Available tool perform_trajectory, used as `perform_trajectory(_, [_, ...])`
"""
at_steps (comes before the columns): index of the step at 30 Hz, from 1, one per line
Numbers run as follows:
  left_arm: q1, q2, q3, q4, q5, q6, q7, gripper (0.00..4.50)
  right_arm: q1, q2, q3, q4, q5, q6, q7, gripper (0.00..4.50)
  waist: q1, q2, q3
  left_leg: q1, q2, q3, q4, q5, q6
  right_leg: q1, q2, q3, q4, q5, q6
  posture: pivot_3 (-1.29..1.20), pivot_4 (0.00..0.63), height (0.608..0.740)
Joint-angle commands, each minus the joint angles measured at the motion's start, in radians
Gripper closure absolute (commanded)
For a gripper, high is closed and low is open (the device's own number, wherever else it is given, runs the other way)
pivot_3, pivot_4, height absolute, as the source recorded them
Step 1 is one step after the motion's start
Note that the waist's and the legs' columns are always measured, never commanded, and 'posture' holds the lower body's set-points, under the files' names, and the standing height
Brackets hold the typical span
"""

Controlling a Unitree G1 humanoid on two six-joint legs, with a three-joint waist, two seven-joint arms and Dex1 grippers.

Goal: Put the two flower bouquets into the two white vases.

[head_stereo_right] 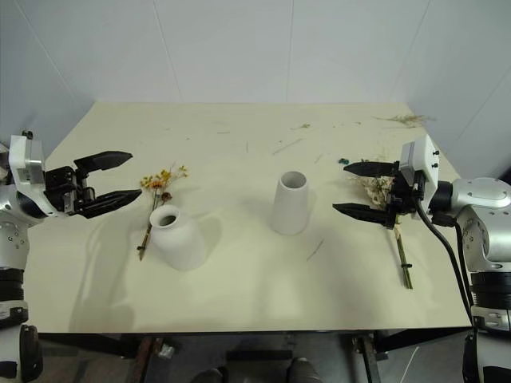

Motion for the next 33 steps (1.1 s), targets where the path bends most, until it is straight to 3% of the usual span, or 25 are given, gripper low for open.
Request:
perform_trajectory(1, [-0.033, 0.002, 0.005, -0.020, -0.013, -0.004, -0.008, 0.05, -0.016, -0.024, -0.031, 0.001, -0.002, -0.013, 0.008, 0.00, 0.000, 0.000, 0.000, 0.000, 0.000, 0.000, 0.000, 0.000, 0.000, 0.000, 0.000, 0.000, 0.000, 0.000, 0.000, 0.00, 0.150, 0.740])
perform_trajectory(8, [-0.058, -0.023, -0.024, -0.041, -0.022, 0.020, -0.037, 0.05, -0.020, -0.106, -0.022, 0.034, -0.072, 0.106, -0.082, 0.00, 0.002, 0.000, 0.000, 0.000, 0.000, 0.000, 0.000, 0.000, 0.000, 0.000, 0.000, 0.000, 0.000, 0.000, 0.000, 0.00, 0.150, 0.740])
perform_trajectory(12, [-0.083, -0.020, -0.039, -0.053, -0.029, 0.037, -0.062, 0.05, -0.094, -0.212, 0.047, 0.093, -0.158, 0.385, -0.181, 0.00, 0.002, 0.000, 0.000, -0.001, -0.001, 0.000, 0.001, 0.000, 0.000, -0.001, 0.000, 0.000, 0.001, 0.000, 0.000, 0.00, 0.150, 0.740])
perform_trajectory(16, [-0.103, -0.019, -0.049, -0.071, -0.031, 0.052, -0.072, 0.05, -0.151, -0.253, 0.088, 0.109, -0.139, 0.636, -0.185, 0.00, -0.002, 0.000, 0.000, -0.001, 0.000, 0.000, 0.000, 0.000, 0.000, -0.002, 0.000, 0.000, 0.001, 0.000, -0.001, 0.00, 0.150, 0.740])
perform_trajectory(19, [-0.127, -0.030, -0.056, -0.090, -0.034, 0.057, -0.062, 0.05, -0.133, -0.314, 0.223, 0.101, -0.236, 0.729, -0.180, 0.00, 0.000, 0.000, 0.000, -0.002, 0.000, 0.000, 0.000, 0.000, 0.000, -0.002, 0.000, 0.000, 0.001, 0.000, -0.001, 0.00, 0.150, 0.740])
perform_trajectory(23, [-0.109, -0.059, -0.057, -0.161, -0.053, 0.080, -0.026, 0.05, -0.187, -0.250, 0.300, 0.190, -0.289, 0.786, -0.230, 0.00, -0.003, 0.000, 0.000, -0.003, -0.001, 0.000, 0.001, 0.000, 0.000, -0.003, 0.000, 0.000, 0.000, 0.000, 0.000, 0.00, 0.150, 0.740])
perform_trajectory(33, [-0.005, -0.043, -0.012, -0.348, -0.103, 0.163, 0.054, 0.05, -0.334, -0.109, 0.390, 0.558, -0.428, 0.670, -0.257, 0.00, -0.003, 0.001, 0.000, -0.003, -0.001, 0.001, 0.001, 0.000, 0.000, -0.003, 0.000, 0.000, 0.001, 0.000, 0.000, 0.00, 0.150, 0.740])
